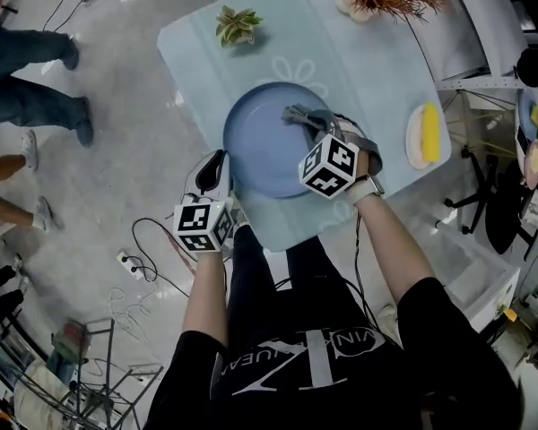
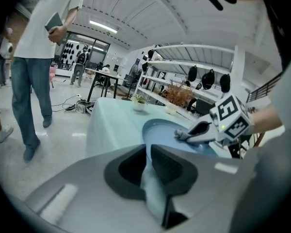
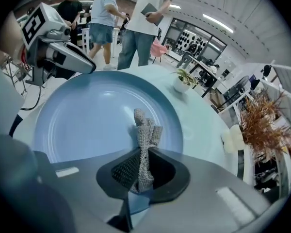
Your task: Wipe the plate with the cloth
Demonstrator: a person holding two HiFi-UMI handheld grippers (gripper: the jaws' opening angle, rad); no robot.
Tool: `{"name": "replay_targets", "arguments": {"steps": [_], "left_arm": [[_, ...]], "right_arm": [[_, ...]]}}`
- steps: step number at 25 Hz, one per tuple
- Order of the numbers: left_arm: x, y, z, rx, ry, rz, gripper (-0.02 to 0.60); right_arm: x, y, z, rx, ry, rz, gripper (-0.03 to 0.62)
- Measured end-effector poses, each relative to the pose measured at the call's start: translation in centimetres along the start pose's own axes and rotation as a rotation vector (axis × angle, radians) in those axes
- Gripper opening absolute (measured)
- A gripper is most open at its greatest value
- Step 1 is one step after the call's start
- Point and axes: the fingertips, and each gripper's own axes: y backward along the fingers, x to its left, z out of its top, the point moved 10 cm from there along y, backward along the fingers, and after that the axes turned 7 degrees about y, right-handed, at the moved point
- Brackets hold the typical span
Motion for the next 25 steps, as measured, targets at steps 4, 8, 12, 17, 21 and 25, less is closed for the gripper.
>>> {"name": "replay_targets", "arguments": {"steps": [4,8,12,17,21,25], "left_arm": [[0.2,-0.1,-0.1,-0.002,0.008,-0.005,0.000],[0.1,0.0,-0.1,-0.004,0.015,-0.005,0.000],[0.1,0.1,-0.1,-0.007,0.024,0.001,0.000],[0.0,0.2,-0.2,-0.006,0.031,0.004,0.000],[0.2,0.0,-0.1,-0.009,0.034,0.003,0.000],[0.1,0.0,-0.1,-0.014,0.039,0.003,0.000]], "right_arm": [[1.3,0.9,-1.0,0.006,-0.052,0.057,0.041],[2.8,1.9,-1.4,0.006,-0.081,0.115,0.041],[4.6,2.6,-0.9,-0.006,-0.102,0.179,0.041],[7.0,3.3,0.5,-0.027,-0.100,0.254,0.041],[7.8,3.2,1.9,-0.037,-0.083,0.306,0.041],[8.7,3.0,3.4,-0.064,-0.058,0.354,0.041]]}}
